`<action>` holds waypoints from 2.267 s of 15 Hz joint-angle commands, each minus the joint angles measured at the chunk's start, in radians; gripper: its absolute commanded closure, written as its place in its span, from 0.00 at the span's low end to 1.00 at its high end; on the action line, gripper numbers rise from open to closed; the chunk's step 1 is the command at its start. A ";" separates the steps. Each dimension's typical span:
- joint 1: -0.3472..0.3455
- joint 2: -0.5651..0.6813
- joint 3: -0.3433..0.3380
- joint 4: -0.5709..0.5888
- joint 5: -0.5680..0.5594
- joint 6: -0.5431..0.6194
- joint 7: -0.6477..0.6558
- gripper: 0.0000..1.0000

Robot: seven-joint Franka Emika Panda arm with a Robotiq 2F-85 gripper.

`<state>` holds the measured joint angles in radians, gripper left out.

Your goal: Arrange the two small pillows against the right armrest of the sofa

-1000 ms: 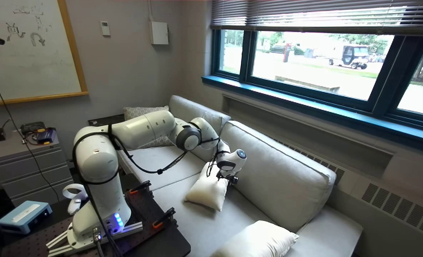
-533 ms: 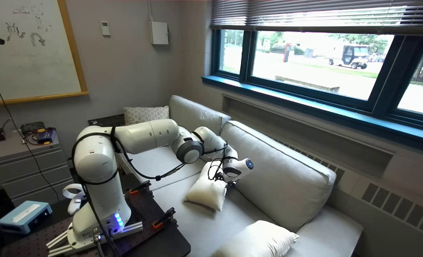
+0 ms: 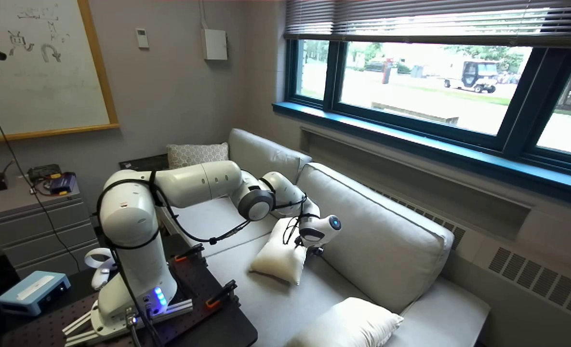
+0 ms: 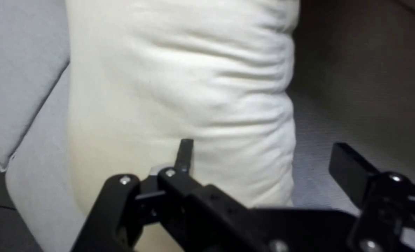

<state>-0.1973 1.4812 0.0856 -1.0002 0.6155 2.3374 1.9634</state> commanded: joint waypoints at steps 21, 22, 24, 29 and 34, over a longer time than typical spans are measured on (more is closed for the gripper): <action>0.063 -0.011 0.108 -0.028 0.043 -0.389 0.042 0.00; 0.066 -0.011 0.106 -0.027 0.049 -0.408 0.045 0.00; 0.080 -0.011 0.093 -0.025 0.056 -0.433 0.055 0.10; 0.108 -0.011 0.071 -0.023 0.057 -0.422 0.086 0.57; 0.127 -0.013 0.052 -0.023 0.060 -0.399 0.128 0.87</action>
<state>-0.0960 1.4686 0.1657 -1.0273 0.6649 1.9320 2.0507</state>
